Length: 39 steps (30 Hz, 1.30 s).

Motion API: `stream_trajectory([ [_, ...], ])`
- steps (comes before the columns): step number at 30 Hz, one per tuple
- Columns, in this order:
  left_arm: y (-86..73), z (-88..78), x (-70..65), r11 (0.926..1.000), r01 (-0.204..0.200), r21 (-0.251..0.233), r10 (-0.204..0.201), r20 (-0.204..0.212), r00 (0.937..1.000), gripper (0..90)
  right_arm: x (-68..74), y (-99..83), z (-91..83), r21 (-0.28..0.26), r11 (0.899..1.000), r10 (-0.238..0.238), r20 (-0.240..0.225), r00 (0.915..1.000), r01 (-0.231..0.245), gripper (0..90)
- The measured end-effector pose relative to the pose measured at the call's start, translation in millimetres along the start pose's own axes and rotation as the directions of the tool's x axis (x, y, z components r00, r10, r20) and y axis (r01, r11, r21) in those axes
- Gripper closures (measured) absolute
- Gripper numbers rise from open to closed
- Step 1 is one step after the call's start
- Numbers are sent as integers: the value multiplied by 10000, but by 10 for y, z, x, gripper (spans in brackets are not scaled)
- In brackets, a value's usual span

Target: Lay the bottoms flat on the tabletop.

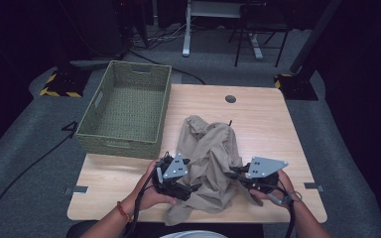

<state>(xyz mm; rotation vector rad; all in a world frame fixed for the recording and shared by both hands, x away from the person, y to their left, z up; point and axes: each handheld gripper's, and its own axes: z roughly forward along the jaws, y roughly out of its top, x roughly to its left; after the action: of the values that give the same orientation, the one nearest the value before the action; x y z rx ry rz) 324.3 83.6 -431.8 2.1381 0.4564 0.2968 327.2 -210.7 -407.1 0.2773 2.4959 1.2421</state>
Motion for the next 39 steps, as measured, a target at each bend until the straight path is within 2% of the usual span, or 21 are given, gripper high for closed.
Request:
stream_trajectory([
  [2,0,79,-9,9991,-274,330,262,374,9990,163,50,-48,133,218,9996,-172,-839,9963,191,769],
  [5,11,234,13,9947,-642,804,607,450,9971,164,69,-118,248,425,9990,234,-1729,9847,-163,531],
  [7,14,281,29,9934,-608,972,574,366,9977,172,69,-131,252,608,9981,246,-1768,9839,-140,478],
  [8,14,349,78,9935,-395,1064,334,579,9978,169,50,-162,166,528,9982,356,-1744,9840,-267,389],
  [10,24,404,89,9934,-275,1117,215,551,9983,169,-5,-193,33,117,9969,792,-1755,9813,-784,339],
  [13,68,419,42,9928,-541,1065,495,456,9977,171,-98,-227,-142,-360,9924,1123,-1323,9848,-1180,312],
  [14,144,401,-9,9918,-897,915,859,456,9953,165,-254,-286,-331,-911,9796,1736,-630,9828,-1789,330],
  [16,228,383,-40,9927,-1010,652,991,319,9946,164,-408,-342,-412,-935,9712,2218,184,9749,-2192,345],
  [17,228,383,-40,9927,-1010,652,991,319,9946,160,-504,-375,-411,-647,9687,2451,966,9647,-2397,354],
  [18,294,383,-49,9926,-1078,554,1053,462,9934,160,-634,-421,-364,-262,9592,2816,1775,9430,-2816,356],
  [19,347,394,-57,9919,-1167,497,1135,639,9915,161,-732,-459,-296,62,9517,2997,1997,9329,-3071,351],
  [22,504,530,-122,9843,-1569,806,1491,948,9843,160,-892,-524,-137,378,9367,3360,1821,9241,-3480,353],
  [23,556,621,-142,9799,-1727,998,1611,1148,9802,166,-1057,-590,128,1319,9271,3182,2170,9228,-3507,334],
  [26,599,790,-158,9694,-1870,1591,1685,1228,9780,175,-1254,-660,353,1306,8991,3950,1689,9030,-4178,330],
  [27,599,790,-158,9694,-1870,1591,1685,1228,9780,253,-1292,-664,413,1472,9011,3773,1975,9048,-4079,333],
  [28,600,870,-164,9519,-2203,2129,1987,1180,9729,412,-1324,-664,468,1601,9017,3639,2209,9049,-4017,335],
  [29,600,870,-164,9519,-2203,2129,1987,1180,9729,456,-1341,-664,491,1569,8995,3712,2181,9026,-4078,337],
  [31,569,946,-146,9317,-2381,2744,2181,1019,9706,620,-1363,-659,520,1419,8965,3849,2192,8965,-4196,343],
  [34,536,930,-132,9326,-2431,2669,2207,1113,9690,822,-1359,-682,517,1438,8946,3906,2086,8966,-4232,352],
  [37,526,858,-133,9349,-2591,2426,2396,1073,9649,875,-1352,-714,499,1415,8943,3952,1953,8976,-4245,356],
  [39,522,714,-135,9527,-2478,1761,2354,884,9679,876,-1347,-740,482,1344,8955,3957,1955,8973,-4242,353],
])
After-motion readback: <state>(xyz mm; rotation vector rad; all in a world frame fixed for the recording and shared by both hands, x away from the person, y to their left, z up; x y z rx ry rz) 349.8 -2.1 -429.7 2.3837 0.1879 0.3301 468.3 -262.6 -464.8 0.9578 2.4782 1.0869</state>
